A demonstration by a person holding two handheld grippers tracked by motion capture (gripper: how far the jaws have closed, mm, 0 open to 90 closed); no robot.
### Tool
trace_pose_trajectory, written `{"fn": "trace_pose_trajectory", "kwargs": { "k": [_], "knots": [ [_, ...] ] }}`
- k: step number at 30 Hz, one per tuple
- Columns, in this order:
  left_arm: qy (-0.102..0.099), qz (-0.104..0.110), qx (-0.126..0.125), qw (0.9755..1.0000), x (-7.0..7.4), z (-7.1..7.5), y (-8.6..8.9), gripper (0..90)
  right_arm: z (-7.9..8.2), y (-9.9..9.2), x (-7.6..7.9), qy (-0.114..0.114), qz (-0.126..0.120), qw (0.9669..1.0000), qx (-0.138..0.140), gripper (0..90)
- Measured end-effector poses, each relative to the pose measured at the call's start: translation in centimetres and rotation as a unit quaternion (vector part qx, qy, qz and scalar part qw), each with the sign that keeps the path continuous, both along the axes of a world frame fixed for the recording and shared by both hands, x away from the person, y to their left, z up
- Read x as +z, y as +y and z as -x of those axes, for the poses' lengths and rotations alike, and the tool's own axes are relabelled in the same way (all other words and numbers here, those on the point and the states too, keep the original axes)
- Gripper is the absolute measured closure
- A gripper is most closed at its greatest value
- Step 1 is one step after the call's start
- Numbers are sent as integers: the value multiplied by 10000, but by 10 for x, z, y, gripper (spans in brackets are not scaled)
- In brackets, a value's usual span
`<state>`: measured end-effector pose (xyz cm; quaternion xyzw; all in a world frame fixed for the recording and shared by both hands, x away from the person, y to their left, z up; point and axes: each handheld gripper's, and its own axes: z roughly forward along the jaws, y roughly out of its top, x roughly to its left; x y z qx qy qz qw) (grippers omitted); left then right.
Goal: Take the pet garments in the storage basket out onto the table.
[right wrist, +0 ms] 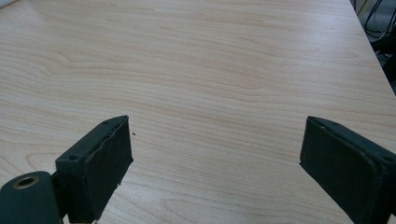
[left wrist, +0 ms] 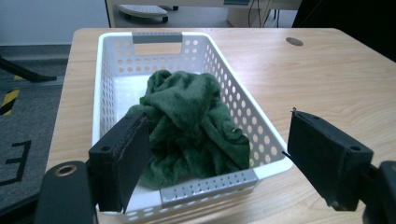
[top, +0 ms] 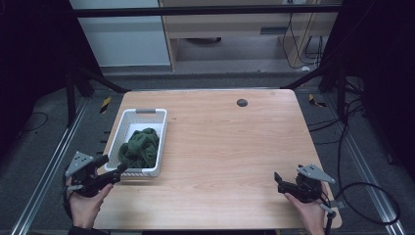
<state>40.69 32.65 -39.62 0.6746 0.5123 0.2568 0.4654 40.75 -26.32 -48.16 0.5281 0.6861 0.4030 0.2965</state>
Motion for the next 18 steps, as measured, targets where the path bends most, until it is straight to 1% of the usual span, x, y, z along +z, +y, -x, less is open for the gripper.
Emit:
{"fn": "trace_pose_trajectory", "kwargs": {
  "k": [3, 6, 7, 11, 15, 17, 18],
  "knots": [
    [-13, -40, 25, 10000, 6, -6, 0, 206, 0, 0, 0, -3, 14, 10000, 17, 89],
    [-10, -63, 35, 10000, 8, -9, 1, 204, 0, 0, 0, -1, 22, 10000, 16, 89],
    [1, -74, 60, 10000, 9, -12, 2, 203, 0, 0, 0, 25, 2, 10000, 22, 89],
    [26, -96, 60, 9999, 11, -16, 2, 199, -2, 1, -1, 24, 52, 10000, 51, 87],
    [65, -136, 26, 9999, 12, -22, -1, 197, -1, 2, -1, 46, 18, 10000, 54, 86],
    [100, -186, -4, 9998, 13, -27, -4, 196, -2, 1, -2, 31, 71, 9999, 65, 85],
    [100, -186, -4, 9998, 13, -27, -4, 195, -2, 1, -2, 31, 71, 9999, 65, 85]
  ]
}}
